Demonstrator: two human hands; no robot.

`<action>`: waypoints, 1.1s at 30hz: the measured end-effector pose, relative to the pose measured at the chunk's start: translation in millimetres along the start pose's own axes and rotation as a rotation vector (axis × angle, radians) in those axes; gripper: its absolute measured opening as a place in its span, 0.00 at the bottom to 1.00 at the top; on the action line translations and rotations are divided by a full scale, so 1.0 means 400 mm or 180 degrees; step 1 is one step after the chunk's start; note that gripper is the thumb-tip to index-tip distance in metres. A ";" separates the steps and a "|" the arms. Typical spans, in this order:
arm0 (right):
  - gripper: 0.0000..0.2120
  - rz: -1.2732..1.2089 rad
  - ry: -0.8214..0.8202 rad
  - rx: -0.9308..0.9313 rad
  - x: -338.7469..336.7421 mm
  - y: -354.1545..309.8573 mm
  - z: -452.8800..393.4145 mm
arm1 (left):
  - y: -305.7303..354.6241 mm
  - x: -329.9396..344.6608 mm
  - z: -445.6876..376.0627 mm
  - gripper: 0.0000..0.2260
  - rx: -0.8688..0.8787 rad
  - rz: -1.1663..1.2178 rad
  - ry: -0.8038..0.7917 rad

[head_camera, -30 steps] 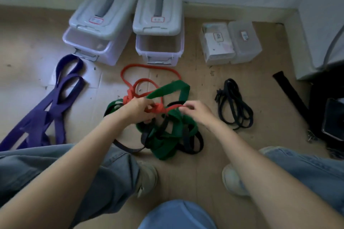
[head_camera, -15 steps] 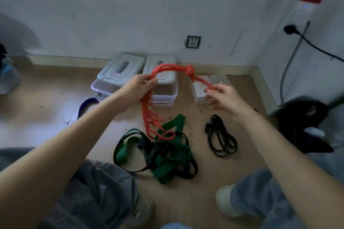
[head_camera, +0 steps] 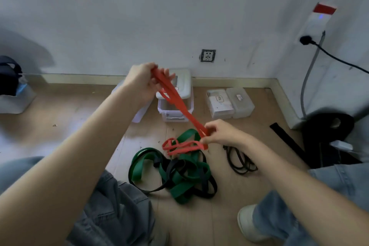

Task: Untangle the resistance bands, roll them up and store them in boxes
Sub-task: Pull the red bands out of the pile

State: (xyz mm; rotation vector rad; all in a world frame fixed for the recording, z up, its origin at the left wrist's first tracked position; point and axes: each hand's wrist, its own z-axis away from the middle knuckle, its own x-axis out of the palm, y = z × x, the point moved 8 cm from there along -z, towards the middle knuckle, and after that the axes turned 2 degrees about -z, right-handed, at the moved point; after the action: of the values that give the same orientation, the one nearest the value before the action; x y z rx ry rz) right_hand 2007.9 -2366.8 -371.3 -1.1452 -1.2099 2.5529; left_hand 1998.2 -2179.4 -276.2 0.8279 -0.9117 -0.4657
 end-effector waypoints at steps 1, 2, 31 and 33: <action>0.03 0.0030 0.0144 0.0087 -0.004 0.020 0.000 | -0.016 -0.030 -0.017 0.12 0.0033 -0.0470 0.0115; 0.04 -0.0168 0.0407 0.0090 -0.022 0.024 0.002 | -0.030 -0.066 -0.032 0.11 0.0027 -0.1247 0.0206; 0.11 -0.2269 0.1349 -0.0072 -0.066 -0.129 -0.318 | -0.306 -0.421 -0.037 0.14 -0.1935 -0.1990 -0.0776; 0.11 -0.2139 0.1265 -0.0015 0.004 -0.146 -0.380 | -0.257 -0.520 -0.117 0.16 -0.1550 -0.1646 0.0000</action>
State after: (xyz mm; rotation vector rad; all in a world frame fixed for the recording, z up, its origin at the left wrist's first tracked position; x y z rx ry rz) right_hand 2094.9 -2230.9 -392.7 -0.9630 -1.2245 1.7380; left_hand 1921.6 -2083.4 -478.6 0.6039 -0.5365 -1.0899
